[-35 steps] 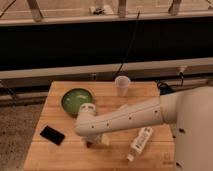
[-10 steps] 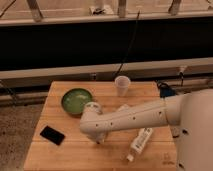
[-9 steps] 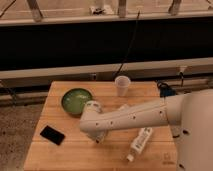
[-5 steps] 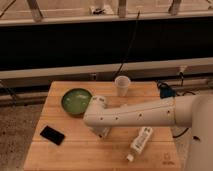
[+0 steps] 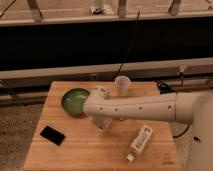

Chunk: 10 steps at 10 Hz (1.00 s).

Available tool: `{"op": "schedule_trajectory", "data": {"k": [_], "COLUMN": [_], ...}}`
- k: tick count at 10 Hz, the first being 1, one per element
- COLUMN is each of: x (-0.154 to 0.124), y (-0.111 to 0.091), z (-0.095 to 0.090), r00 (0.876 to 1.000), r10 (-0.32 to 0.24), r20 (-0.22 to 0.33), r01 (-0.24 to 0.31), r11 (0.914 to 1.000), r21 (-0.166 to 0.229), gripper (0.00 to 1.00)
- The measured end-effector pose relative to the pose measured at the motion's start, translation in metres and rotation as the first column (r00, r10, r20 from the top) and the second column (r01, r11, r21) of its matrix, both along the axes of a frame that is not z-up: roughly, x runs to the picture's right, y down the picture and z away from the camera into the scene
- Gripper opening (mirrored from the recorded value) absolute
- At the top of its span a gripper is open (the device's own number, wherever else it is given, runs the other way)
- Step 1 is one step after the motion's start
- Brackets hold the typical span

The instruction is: Place the pepper in the ceramic bowl

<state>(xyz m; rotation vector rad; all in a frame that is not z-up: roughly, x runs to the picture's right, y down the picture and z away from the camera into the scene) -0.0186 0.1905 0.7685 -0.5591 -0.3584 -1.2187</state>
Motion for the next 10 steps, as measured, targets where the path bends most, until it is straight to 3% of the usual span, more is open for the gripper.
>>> {"op": "schedule_trajectory", "data": {"k": [10], "x": [-0.051], "y": [-0.061], "z": [0.022], "r00": [0.998], "r10": [-0.068], "r20": [0.017], "r01": [0.068], "r11": [0.9975], "r21": [-0.017], "gripper": [0.01]}}
